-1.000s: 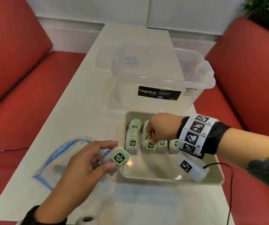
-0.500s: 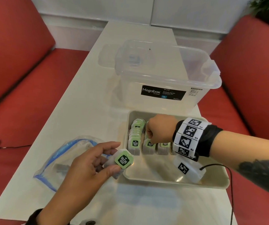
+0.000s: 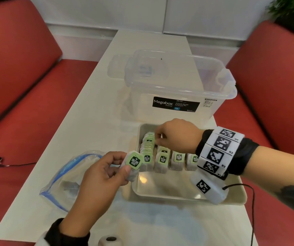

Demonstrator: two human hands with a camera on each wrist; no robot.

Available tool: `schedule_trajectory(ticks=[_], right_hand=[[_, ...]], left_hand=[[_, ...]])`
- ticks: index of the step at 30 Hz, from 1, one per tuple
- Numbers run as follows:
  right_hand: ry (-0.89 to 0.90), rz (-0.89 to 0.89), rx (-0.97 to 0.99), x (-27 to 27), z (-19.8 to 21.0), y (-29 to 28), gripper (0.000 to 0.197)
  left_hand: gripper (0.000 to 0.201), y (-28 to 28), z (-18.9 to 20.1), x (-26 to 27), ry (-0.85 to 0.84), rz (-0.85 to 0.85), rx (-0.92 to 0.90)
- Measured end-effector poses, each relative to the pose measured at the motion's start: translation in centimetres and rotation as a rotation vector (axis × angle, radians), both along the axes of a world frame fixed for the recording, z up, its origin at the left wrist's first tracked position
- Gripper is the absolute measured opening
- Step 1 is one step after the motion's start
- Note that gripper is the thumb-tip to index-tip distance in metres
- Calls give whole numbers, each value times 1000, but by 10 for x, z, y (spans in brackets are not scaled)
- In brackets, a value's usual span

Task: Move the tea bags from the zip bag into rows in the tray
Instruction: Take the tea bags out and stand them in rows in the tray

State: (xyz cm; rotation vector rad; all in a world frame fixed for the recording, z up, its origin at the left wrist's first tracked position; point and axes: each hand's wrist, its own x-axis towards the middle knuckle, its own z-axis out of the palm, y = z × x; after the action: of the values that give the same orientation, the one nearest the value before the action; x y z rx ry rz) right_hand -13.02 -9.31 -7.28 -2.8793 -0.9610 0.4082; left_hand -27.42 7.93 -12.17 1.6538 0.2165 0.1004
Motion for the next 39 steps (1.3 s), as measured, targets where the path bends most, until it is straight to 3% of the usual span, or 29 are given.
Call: schedule_trajectory(ticks=[5, 11, 16, 21, 25, 28, 32, 35, 38, 39], right_hand=[[199, 75, 308, -36, 31, 8, 27], [64, 109, 255, -45, 51, 6, 12], [79, 104, 285, -52, 68, -4, 11], [107, 40, 378, -57, 70, -14, 26], [110, -3, 415, -63, 65, -19, 24], [118, -36, 450, -67, 63, -21, 27], [129, -52, 449, -69, 62, -23, 29], [108, -38, 425, -70, 62, -24, 31], [113, -45, 436, -68, 62, -26, 27], [121, -57, 459, -67, 62, -27, 25]], left_hand=[[11, -10, 7, 5, 5, 45, -75], [14, -26, 19, 6, -56, -28, 7], [5, -36, 29, 7, -122, -55, 109], [9, -42, 37, 12, -129, -44, 49], [17, -44, 38, 13, -129, -52, 19], [19, -47, 38, 13, -148, -31, 48], [4, -50, 37, 13, -184, -14, 126], [13, -53, 39, 11, -246, -34, 217], [7, -57, 39, 10, -228, -93, 136], [14, -58, 38, 10, -203, -128, 99]])
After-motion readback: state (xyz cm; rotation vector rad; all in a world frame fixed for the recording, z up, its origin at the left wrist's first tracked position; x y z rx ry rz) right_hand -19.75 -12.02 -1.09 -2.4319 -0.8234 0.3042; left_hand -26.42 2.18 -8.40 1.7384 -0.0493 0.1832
